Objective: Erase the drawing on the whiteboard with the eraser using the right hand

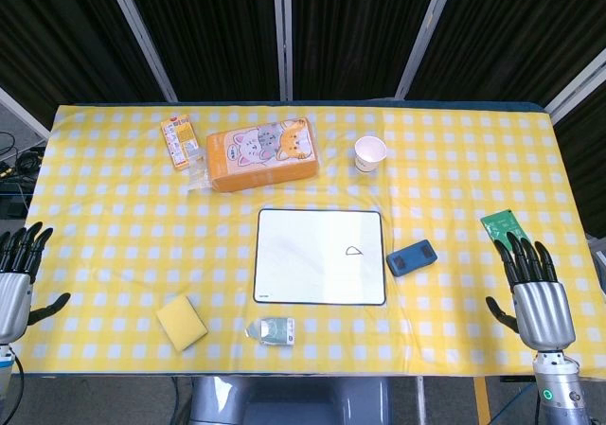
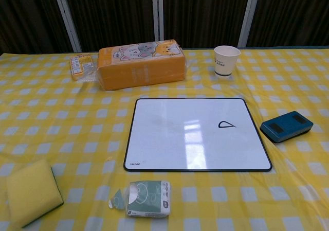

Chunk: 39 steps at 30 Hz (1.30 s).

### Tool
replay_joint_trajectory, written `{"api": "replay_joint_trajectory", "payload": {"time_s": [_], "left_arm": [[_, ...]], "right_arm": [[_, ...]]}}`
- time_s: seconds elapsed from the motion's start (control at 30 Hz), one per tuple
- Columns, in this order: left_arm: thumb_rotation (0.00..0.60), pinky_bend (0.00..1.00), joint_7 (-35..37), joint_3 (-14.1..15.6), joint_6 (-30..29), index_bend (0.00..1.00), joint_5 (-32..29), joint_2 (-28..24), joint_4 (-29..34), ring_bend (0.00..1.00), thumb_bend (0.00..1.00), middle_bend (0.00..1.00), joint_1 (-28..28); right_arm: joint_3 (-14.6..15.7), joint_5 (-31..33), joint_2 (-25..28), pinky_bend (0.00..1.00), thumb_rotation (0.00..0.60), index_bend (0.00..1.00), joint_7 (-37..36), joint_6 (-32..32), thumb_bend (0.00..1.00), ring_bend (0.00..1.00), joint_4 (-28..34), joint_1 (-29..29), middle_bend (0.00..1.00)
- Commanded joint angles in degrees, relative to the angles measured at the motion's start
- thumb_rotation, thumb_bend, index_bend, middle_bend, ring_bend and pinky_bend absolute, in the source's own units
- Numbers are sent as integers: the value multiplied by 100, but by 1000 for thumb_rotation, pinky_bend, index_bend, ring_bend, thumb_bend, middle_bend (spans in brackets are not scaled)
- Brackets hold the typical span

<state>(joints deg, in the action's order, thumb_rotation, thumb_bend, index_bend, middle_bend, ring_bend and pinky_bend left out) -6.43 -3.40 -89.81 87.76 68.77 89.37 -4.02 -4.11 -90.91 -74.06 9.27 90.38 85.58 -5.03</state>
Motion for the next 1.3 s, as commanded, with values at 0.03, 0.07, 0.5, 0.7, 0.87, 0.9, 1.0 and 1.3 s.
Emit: {"api": "replay_joint_trajectory", "payload": {"time_s": [0.03,0.07,0.5,0.7,0.87,0.9,1.0,1.3], "left_arm": [[600,0,-1,3,-3,0,6,-2,2,0,136,0,0],[600,0,-5,3,-4,0,9,-1,2,0,137,0,-1],[600,0,-44,-5,-33,0,35,0,53,0,137,0,-7],[600,0,-1,-2,-3,0,-3,-17,24,0,137,0,-4],[600,0,9,-18,-27,0,-46,-22,6,0,137,0,17],[600,0,7,-22,-32,0,-49,-20,8,0,137,0,19],[600,0,-22,-24,-42,0,-37,-11,10,0,137,0,16],[600,0,-64,-21,-57,0,-23,25,-18,0,137,0,17]], "right_arm": [[3,-3,0,0,600,0,3,2,120,0,-3,3,0],[5,-4,0,0,600,0,4,4,120,0,-6,5,0],[37,-81,-6,0,600,0,39,-5,120,0,36,-11,0],[45,-114,37,0,600,4,18,-88,121,0,98,-65,0],[79,-388,174,0,600,97,-144,-372,124,0,82,-339,3],[94,-447,219,2,600,128,-174,-490,126,0,71,-428,17],[154,-587,349,20,600,194,-177,-943,137,0,68,-720,71],[228,-756,293,35,600,242,152,-1946,166,10,-54,-1395,105]]}}
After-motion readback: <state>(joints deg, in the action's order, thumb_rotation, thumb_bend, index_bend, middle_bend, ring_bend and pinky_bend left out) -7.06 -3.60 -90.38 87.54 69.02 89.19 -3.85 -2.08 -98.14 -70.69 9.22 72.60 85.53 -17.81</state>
